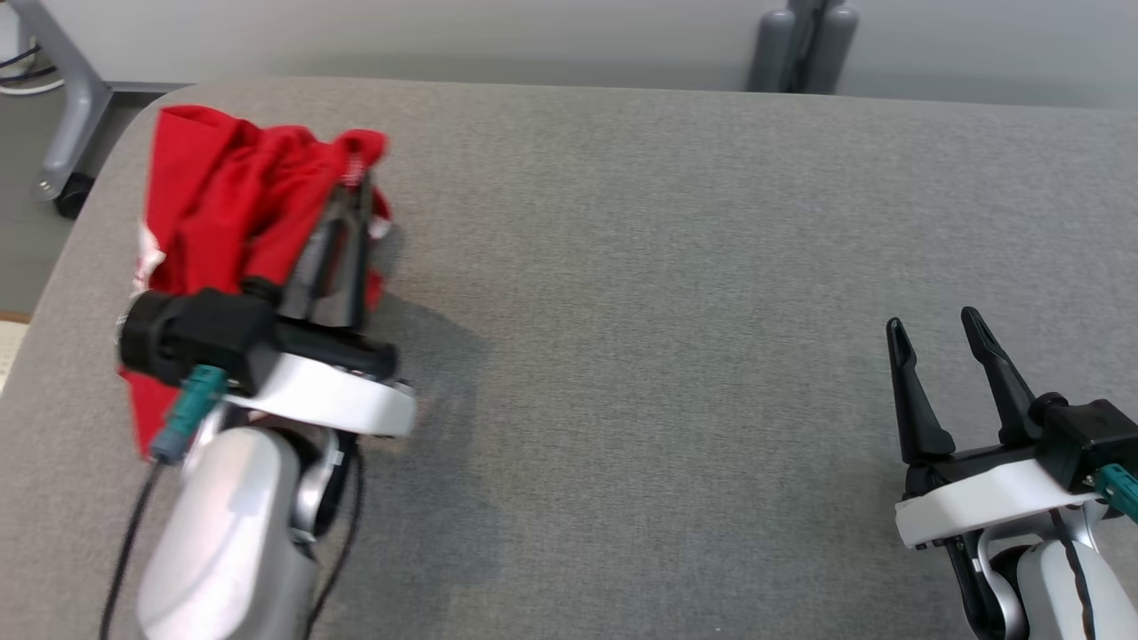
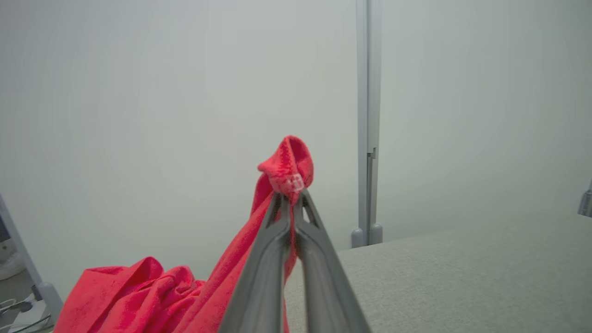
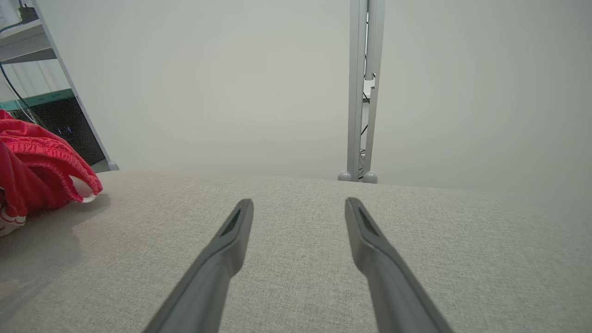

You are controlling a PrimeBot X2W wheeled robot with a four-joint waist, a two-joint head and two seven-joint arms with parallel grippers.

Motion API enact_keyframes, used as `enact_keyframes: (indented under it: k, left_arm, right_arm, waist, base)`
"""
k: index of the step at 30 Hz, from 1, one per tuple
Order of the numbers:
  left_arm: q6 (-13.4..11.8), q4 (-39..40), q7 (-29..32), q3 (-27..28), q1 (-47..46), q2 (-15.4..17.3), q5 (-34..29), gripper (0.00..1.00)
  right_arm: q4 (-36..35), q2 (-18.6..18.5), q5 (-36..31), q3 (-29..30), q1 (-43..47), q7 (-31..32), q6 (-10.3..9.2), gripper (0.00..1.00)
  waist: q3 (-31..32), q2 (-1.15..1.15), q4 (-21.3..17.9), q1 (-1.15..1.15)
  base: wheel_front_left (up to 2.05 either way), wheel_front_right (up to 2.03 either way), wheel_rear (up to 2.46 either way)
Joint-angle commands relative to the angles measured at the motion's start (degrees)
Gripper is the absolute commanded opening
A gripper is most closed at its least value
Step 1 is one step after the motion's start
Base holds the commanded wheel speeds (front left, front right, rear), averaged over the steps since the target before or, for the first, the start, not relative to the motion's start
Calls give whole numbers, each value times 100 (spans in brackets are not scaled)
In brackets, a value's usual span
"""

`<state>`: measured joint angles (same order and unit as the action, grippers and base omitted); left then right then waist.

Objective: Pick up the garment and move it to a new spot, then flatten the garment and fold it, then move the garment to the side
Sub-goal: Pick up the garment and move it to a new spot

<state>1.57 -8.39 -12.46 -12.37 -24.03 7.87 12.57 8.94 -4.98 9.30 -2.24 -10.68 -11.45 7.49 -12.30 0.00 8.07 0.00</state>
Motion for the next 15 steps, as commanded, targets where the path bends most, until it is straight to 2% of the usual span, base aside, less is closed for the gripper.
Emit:
enact_keyframes:
  k: [1,4,8,15]
  left_arm:
    - [54,209,71,-124,46,-39,-70,0]
    - [161,573,272,-514,103,-176,-101,0]
    - [281,664,467,-1037,-12,-327,-21,0]
    - [407,384,573,-1852,-638,-455,99,0]
  right_arm:
    - [11,7,27,26,7,-43,1,100]
    - [21,34,48,49,-34,-70,1,100]
    - [61,90,90,38,-93,-112,1,100]
    - [240,158,208,-126,-298,-220,1,100]
  waist:
    - [1,0,-115,0]
    - [-24,0,-311,0]
    - [-102,0,-674,0]
    - [-345,0,-1660,0]
  base:
    - [0,0,0]
    - [0,0,0]
    - [0,0,0]
    - [0,0,0]
